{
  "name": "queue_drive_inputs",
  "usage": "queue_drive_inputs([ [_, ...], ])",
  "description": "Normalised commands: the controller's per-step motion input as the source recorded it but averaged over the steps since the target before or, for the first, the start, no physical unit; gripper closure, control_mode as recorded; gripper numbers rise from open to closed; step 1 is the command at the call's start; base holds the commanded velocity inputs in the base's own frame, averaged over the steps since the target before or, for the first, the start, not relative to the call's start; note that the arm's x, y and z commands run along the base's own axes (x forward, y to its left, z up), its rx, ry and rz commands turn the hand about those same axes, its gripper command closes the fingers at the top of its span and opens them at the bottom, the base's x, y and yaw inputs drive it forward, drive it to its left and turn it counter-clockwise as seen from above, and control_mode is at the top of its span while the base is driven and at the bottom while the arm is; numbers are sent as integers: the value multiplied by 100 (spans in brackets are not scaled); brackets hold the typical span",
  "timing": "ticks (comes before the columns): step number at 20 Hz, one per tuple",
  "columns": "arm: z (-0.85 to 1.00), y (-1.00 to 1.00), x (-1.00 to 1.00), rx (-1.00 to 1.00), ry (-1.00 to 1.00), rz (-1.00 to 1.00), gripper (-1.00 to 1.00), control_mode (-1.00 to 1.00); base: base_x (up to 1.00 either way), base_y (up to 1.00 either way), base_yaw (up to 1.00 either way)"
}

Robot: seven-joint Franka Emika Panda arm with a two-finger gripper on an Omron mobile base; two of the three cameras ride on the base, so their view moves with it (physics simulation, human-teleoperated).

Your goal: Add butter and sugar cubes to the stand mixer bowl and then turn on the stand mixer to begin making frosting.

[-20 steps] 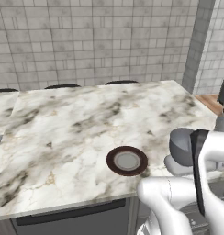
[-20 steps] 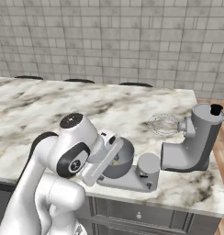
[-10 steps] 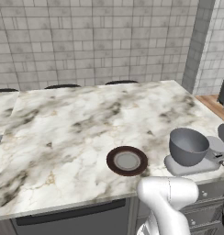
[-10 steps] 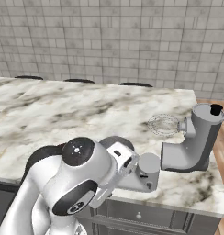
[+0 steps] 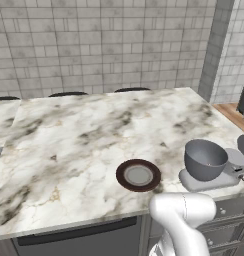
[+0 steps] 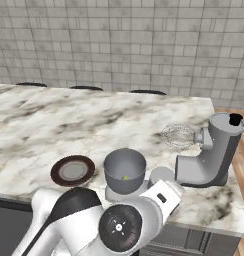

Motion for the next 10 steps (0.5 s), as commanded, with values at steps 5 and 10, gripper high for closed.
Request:
queue_drive_inputs([
  [5, -1, -80, 28, 11, -9, 0, -100, -100, 0, 0, 0],
  [10, -23, -71, 62, 14, 0, 1, -100, -100, 0, 0, 0],
])
